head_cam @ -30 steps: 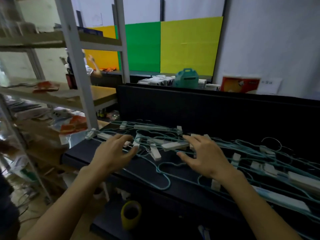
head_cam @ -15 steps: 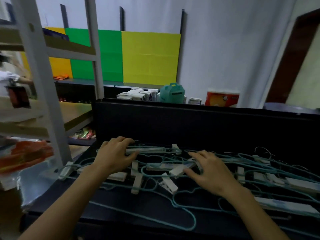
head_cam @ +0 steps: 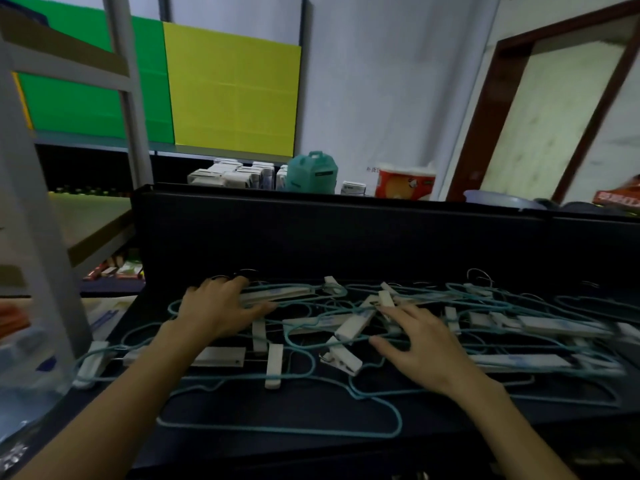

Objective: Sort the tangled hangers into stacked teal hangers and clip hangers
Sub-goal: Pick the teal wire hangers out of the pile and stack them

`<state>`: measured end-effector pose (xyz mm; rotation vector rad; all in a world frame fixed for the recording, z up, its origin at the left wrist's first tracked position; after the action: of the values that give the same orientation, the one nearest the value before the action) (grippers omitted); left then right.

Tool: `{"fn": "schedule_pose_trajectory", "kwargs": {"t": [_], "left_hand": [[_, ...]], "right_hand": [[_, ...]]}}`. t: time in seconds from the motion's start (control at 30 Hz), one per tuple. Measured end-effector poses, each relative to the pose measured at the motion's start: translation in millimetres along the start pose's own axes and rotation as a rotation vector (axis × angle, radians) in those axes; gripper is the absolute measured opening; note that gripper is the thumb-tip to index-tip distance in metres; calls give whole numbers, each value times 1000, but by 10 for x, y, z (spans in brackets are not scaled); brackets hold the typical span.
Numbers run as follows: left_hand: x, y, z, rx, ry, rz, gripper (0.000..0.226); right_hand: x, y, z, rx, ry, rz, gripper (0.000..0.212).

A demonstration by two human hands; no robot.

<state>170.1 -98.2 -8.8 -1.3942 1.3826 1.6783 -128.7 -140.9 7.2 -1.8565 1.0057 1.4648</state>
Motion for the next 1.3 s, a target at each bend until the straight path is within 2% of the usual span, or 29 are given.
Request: {"fn": "schedule_pose_trajectory", "kwargs": {"t": [0.3,0.47,0.6,0.73,0.87,0.97,1.1,1.2,1.3], "left_hand": [[-197,97,131,79,144,-41,91],[-298,162,158,86,203,-50,99],[-289,210,95,75,206,-42,103],[-260,237,77,53,192,-28,103],[-261,241,79,46,205,-33,98],[-225,240,72,34,203,-29,95],[-168,256,56,10,175,-25,94],[-146,270,60,-6,182,-24,96],[-107,291,56,-16,182,-31,98]], "right_hand": [[-10,-104,-21,-21,0,-29,62],[60,-11,-8,-46,-50,-99,69],[43,38,-69,-96,-8,-78,69],[70,82,-213,-139,19,-62,81],[107,155,-339,-149,-37,-117,85],[52,317,-394,-96,-19,-184,82],[-11,792,-526,49,-9,80,71],[63,1183,-626,181,-127,174,79],[191,1366,-686,204,-266,181,89]]}}
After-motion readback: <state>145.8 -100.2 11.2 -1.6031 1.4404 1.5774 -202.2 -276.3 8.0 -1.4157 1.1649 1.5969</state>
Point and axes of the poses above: each hand's wrist, its own z-axis away from the middle knuckle, its own x-axis out of the palm, y = z × x, the point moved 9 cm from there along -z, towards the middle knuckle, and after that the axes turned 13 degrees about z, right-handed, at the moved point
